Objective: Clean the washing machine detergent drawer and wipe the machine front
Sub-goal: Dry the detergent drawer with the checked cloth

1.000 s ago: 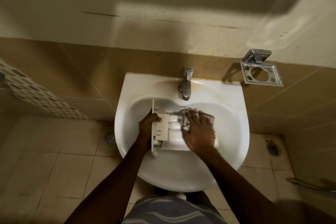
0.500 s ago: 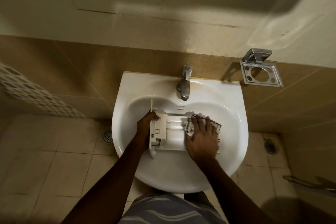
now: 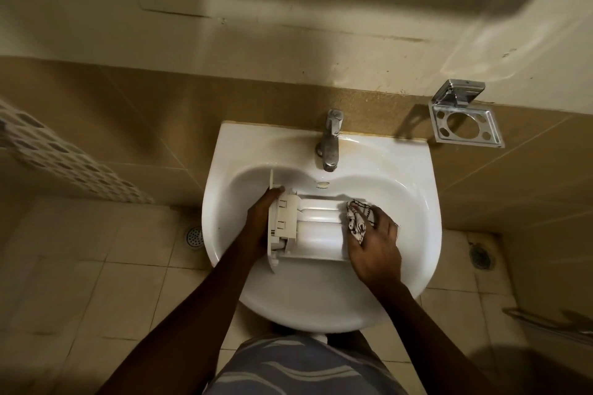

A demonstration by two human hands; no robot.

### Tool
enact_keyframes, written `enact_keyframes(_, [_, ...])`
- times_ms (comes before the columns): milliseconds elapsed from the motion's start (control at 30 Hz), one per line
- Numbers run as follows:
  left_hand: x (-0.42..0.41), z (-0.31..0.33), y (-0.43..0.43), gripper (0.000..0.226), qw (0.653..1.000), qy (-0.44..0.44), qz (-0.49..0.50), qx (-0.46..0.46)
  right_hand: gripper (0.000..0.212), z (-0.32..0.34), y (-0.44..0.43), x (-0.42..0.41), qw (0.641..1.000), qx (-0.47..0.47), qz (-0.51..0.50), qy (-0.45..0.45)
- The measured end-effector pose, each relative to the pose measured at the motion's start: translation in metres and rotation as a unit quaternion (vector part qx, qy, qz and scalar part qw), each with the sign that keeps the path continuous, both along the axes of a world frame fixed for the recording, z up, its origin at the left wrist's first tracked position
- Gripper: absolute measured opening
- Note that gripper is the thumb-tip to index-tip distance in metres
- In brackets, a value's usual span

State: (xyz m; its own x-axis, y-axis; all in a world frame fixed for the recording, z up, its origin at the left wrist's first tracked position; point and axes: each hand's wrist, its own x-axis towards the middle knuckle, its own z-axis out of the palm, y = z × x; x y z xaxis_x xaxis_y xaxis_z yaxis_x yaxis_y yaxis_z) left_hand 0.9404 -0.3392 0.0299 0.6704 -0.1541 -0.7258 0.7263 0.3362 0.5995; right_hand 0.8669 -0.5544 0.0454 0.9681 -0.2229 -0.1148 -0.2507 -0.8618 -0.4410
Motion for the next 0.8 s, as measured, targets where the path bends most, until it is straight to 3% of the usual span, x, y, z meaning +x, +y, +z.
enact_keyframes(133, [0.005,0.010,0.007,0.092,0.999,0.007,-0.045,0.005,0.049,0.017,0.009,0.014,0.996,0.026,-0.071,0.048])
enact_keyframes(200, [0.005,0.015,0.014,0.106,0.992,0.022,-0.116,0.051,0.043,0.032,0.005,0.023,0.991,0.049,-0.081,0.092])
enact_keyframes(267, [-0.001,0.027,0.020,0.095,0.984,0.014,-0.150,0.091,0.042,0.051,-0.002,0.031,0.987,0.048,-0.077,0.130])
enact_keyframes(467, [-0.021,0.050,0.012,0.045,0.955,-0.144,-0.176,0.188,0.045,0.093,-0.019,0.052,0.976,0.019,-0.066,0.208])
enact_keyframes(633, [-0.027,0.041,0.006,0.041,0.866,-0.281,-0.121,0.395,0.035,0.106,-0.024,0.070,0.955,0.037,-0.024,0.294])
enact_keyframes(667, [-0.027,0.043,0.003,0.044,0.868,-0.298,-0.088,0.386,0.034,0.107,-0.024,0.073,0.952,0.043,-0.018,0.304])
enact_keyframes(700, [-0.026,0.046,-0.001,0.046,0.892,-0.292,-0.048,0.343,0.035,0.106,-0.024,0.076,0.949,0.057,-0.019,0.309])
enact_keyframes(800, [-0.021,0.058,-0.010,0.049,0.945,-0.218,0.024,0.244,0.046,0.105,-0.024,0.080,0.952,0.120,-0.033,0.278])
